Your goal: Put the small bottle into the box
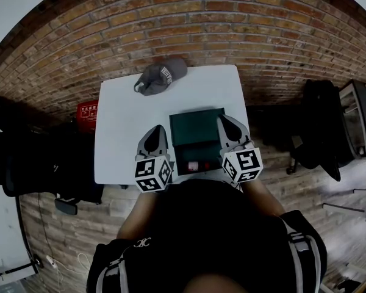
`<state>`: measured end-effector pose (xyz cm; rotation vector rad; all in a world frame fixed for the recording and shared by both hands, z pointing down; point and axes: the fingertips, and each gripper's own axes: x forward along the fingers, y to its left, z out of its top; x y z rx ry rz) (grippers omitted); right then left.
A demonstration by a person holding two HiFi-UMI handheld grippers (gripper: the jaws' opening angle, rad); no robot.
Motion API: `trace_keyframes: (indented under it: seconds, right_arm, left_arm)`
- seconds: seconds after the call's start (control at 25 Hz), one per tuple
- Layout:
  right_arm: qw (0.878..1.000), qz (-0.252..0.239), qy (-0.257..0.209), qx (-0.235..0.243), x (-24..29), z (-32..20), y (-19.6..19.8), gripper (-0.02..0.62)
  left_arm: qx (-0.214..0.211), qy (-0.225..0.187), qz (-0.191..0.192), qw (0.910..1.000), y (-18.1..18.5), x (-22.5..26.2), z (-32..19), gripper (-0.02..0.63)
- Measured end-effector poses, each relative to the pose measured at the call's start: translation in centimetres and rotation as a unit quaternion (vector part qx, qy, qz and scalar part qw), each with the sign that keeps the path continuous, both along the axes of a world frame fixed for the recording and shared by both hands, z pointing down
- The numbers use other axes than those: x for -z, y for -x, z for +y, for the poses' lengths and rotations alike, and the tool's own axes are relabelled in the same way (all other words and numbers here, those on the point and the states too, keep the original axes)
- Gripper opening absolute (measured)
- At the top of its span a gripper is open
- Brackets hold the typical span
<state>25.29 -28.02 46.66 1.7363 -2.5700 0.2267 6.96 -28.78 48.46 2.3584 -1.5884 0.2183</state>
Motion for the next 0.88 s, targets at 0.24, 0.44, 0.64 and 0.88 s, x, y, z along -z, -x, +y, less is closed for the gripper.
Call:
trace_keyframes:
  seconds: [0.24, 0.44, 0.64, 0.88]
  right_arm:
    - [1.0, 0.004, -0.007, 0.001, 0.2, -0.4, 0.1, 0.029]
    - [1.0, 0.004, -0.013, 0.004, 0.5, -0.5, 0.2, 0.029]
    - [1.0, 0.014, -0.021, 0.01, 0.9, -0.2, 0.5, 0.029]
    - [1.0, 0.016, -0.02, 0.015, 0.8, 0.7, 1.0, 0.029]
  left_arm:
    - [-0.003, -0.004, -0.001, 1.0, -0.1, 0.2, -0.4, 0.012]
    - [-0.005, -0.007, -0.001, 1.0, -0.1, 0.4, -0.5, 0.012]
    - [-0.005, -0.008, 0.001, 1.0, 0.0, 0.5, -0.2, 0.012]
    - [-0.005, -0.011, 0.003, 0.9999, 0.2, 0.9, 0.7, 0.012]
